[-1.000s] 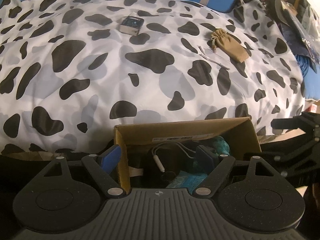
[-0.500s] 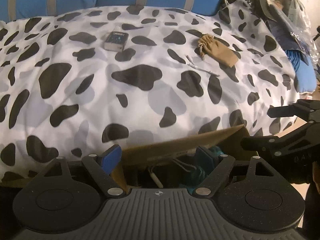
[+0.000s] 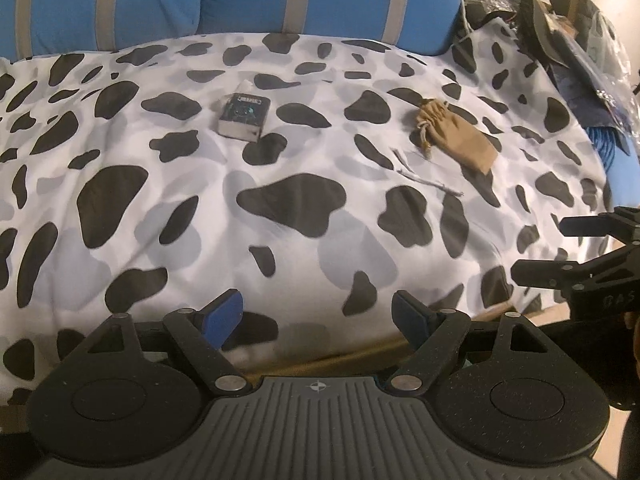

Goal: Organize soft objects
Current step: 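Withdraw both open grippers from the box back toward the bed, then reach the right gripper to the white adapter cable and close on it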

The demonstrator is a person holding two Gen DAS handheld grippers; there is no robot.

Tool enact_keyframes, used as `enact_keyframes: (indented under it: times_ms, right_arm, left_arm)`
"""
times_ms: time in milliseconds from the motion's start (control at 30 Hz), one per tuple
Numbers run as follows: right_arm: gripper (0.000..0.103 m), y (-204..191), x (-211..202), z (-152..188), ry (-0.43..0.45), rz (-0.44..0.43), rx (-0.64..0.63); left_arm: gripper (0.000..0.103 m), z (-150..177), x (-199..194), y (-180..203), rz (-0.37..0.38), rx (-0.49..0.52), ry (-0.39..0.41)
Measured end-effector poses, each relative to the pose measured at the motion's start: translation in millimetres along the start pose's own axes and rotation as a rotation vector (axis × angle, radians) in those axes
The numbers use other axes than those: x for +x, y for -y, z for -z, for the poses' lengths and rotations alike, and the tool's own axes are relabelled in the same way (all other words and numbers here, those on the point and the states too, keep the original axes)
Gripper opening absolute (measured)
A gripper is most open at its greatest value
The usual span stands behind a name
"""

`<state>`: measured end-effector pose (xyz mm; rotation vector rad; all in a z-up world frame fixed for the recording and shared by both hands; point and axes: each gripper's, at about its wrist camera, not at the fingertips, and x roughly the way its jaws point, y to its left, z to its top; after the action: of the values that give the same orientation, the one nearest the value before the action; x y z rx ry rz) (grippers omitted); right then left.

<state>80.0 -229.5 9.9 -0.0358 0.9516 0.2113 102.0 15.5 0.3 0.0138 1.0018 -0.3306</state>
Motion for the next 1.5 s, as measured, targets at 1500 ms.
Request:
enact_keyframes:
  times_ms: [1500]
  right_arm:
    - [0.101,23,123,-89,-0.057,-0.131,-0.271]
  left_arm:
    - [0.082,-102,69,-44,-0.059,0.030,0.017]
